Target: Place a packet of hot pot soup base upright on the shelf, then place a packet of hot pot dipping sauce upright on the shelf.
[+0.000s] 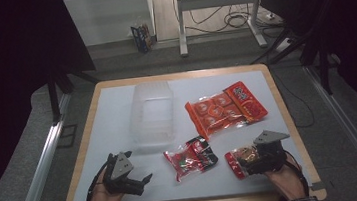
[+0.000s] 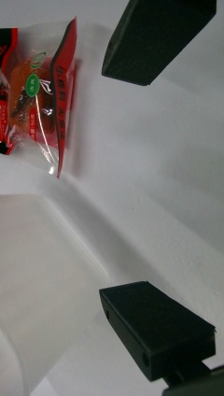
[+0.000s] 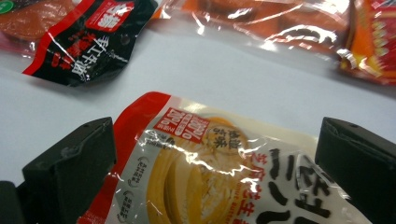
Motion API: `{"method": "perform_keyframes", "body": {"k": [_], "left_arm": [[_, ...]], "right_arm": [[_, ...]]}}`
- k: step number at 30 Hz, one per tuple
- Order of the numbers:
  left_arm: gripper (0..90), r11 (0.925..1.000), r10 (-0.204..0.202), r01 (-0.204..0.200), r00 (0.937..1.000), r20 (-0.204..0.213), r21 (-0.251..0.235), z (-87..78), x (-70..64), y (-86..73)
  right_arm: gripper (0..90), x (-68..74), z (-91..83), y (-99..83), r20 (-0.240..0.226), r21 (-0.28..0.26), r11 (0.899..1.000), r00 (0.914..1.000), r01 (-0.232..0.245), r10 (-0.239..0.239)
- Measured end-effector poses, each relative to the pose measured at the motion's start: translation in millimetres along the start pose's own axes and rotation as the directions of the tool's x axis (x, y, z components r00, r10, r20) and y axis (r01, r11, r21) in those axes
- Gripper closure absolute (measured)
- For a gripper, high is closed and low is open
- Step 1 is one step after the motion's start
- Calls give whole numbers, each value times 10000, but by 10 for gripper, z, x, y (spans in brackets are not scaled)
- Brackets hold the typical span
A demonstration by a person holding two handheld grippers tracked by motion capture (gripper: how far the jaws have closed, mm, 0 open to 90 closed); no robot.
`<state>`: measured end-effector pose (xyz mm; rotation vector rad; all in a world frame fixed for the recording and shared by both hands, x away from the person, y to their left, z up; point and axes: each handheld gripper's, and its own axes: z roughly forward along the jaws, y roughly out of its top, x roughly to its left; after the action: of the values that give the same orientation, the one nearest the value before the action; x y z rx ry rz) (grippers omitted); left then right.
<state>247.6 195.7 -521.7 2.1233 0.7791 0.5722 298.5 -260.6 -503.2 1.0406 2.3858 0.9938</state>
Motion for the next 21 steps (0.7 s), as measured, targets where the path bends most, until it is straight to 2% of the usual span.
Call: {"method": "perform_keyframes", "body": {"k": [1,3,5,6,7,10,21], "left_arm": [[0,9998,197,-197,9998,38,34,7,-17,2],[0,9994,342,-343,9994,37,20,8,-28,5],[0,9975,703,-702,9975,-47,121,24,-69,9],[0,9975,703,-702,9975,-47,121,24,-69,9],[0,9953,939,-936,9955,-112,243,37,-92,8],[0,9935,1109,-1105,9937,-145,273,40,-111,13],[0,9948,1013,-1011,9947,-179,135,26,-106,14]], "right_arm": [[0,0,11,-5,-74,56,10000,10000,-16,17],[0,7,17,-5,-81,79,10000,10000,28,-28],[0,47,20,14,-117,8,9996,9996,266,-266],[0,47,20,14,-117,8,9996,9996,266,-266],[0,63,32,20,-112,37,9991,9991,415,-415],[0,61,55,14,-219,137,9990,9989,427,-423],[0,56,39,32,-134,-84,9990,9989,438,-439]]}}
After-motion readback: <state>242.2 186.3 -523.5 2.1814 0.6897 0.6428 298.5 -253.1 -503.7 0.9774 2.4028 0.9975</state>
